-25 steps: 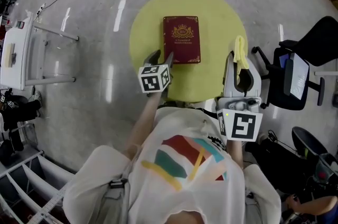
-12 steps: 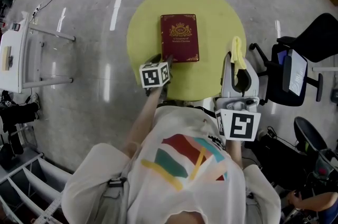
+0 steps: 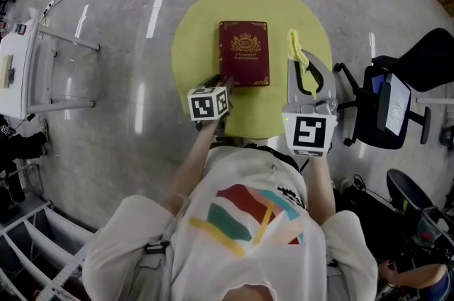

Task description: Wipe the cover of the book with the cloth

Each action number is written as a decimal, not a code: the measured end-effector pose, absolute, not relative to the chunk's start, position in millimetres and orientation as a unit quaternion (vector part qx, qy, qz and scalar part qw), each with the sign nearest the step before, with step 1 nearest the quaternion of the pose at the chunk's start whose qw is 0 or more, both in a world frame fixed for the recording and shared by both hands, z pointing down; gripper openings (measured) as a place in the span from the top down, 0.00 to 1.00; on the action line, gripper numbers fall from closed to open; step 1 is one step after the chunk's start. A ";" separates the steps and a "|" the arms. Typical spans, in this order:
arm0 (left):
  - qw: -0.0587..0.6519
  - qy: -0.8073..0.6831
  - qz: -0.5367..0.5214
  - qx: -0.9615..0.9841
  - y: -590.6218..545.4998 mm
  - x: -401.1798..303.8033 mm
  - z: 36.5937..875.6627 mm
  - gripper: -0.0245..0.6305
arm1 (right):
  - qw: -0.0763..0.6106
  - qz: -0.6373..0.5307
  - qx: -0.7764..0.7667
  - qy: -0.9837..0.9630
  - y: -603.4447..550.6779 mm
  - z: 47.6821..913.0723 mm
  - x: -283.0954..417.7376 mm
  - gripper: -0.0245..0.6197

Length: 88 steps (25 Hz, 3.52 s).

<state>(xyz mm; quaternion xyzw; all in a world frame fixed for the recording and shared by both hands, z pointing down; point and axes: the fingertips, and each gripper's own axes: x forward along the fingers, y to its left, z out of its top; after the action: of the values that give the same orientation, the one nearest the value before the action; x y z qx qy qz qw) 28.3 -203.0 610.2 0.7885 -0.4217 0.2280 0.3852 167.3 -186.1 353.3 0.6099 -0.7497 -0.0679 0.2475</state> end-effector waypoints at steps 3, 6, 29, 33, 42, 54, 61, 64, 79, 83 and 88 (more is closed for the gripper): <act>0.387 -0.422 0.223 0.789 -202.4 27.8 610.5 0.68 | 0.343 -0.110 0.551 -0.753 -235.7 397.3 160.8 0.92; 0.387 -0.423 0.222 0.789 -199.3 28.1 611.6 0.68 | 0.447 -0.134 0.473 -0.748 -276.4 446.2 155.8 0.92; 0.398 -0.414 0.206 0.793 -200.2 30.6 613.5 0.68 | 0.703 -0.110 0.197 -0.675 -348.5 609.6 141.6 0.92; 0.399 -0.413 0.203 0.794 -198.6 30.2 612.8 0.68 | 0.703 -0.084 0.177 -0.684 -334.8 608.7 138.8 0.92; 0.399 -0.415 0.199 0.793 -200.0 28.8 612.5 0.68 | 0.680 0.010 0.132 -0.721 -268.0 606.4 127.8 0.92; 0.395 -0.414 0.201 0.795 -200.9 28.1 612.1 0.68 | 0.674 0.001 0.130 -0.728 -163.9 609.3 117.6 0.92; 0.396 -0.413 0.205 0.794 -201.5 29.7 613.4 0.68 | 0.667 0.025 0.135 -0.732 -137.6 610.9 113.7 0.92; 0.397 -0.415 0.204 0.793 -202.2 29.7 612.4 0.68 | 0.666 0.028 0.136 -0.733 -137.2 610.8 113.7 0.92; 0.324 -0.554 0.147 0.753 -198.7 -57.2 593.7 0.94 | 0.641 -0.059 0.228 -0.731 -302.8 558.8 103.8 0.92; 0.354 -0.572 0.146 0.725 -181.1 -70.1 610.7 0.94 | 0.642 -0.050 0.225 -0.731 -345.0 571.2 87.1 0.92; 0.364 -0.596 0.137 0.703 -170.9 -91.9 618.9 0.94 | 0.665 -0.039 0.208 -0.716 -364.8 600.5 80.1 0.92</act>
<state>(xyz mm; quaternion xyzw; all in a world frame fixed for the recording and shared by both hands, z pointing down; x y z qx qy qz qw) -91.9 -170.9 618.9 0.7027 -0.5960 0.1370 0.3635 80.1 -364.8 600.5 0.2082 -0.7159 -0.0385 0.6653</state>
